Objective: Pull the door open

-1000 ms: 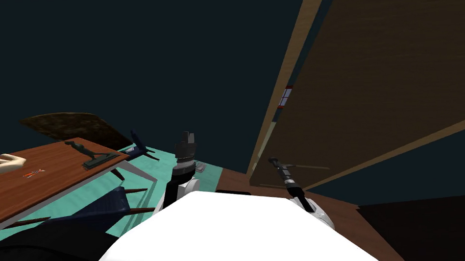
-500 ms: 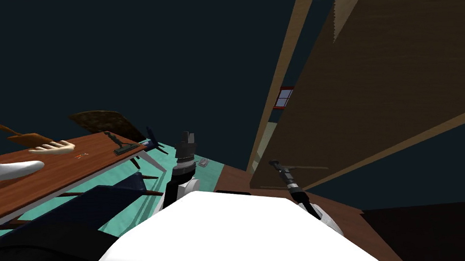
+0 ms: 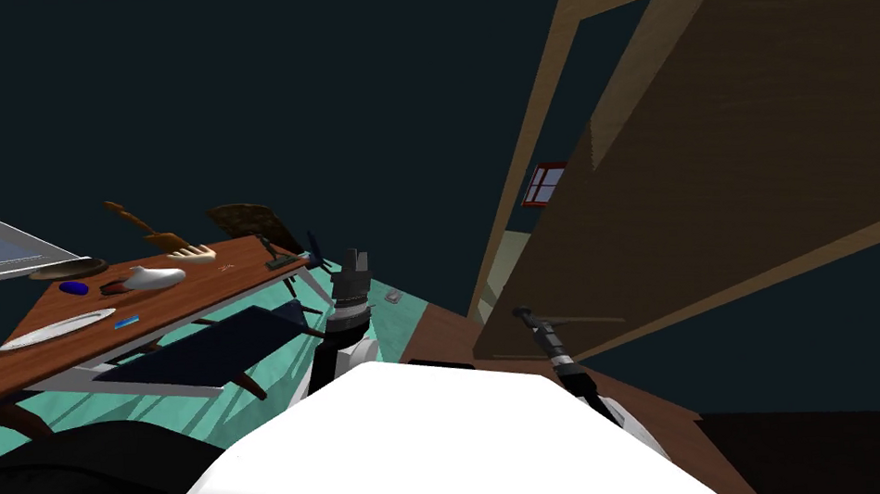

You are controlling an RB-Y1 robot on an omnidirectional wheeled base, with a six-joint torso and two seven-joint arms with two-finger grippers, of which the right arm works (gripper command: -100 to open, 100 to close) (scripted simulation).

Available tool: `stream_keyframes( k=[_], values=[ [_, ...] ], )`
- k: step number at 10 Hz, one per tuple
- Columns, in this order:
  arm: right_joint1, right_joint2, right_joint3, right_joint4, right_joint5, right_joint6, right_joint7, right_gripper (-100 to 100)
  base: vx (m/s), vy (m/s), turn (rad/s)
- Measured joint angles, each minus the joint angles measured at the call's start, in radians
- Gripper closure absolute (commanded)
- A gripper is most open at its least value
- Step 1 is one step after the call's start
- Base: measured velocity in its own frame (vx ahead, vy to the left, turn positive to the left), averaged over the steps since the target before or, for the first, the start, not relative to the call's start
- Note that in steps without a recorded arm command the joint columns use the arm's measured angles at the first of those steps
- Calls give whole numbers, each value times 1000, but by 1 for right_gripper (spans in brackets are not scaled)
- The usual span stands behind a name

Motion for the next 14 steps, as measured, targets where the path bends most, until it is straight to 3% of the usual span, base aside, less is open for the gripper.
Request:
stream_keyframes(
  k=[2, 3, 6, 14],
  values=[
    [20, -14, 6, -9, 4, -23, -13, 100, -243, -84, 138],
    [17, -20, 10, 10, 6, -44, -20, 100, -100, -23, 22],
    [25, -28, 11, 22, 6, -61, -28, 100, -197, -74, 183],
    [50, -53, 18, 76, 12, -165, -47, 100, -196, -83, 161]
  ],
)
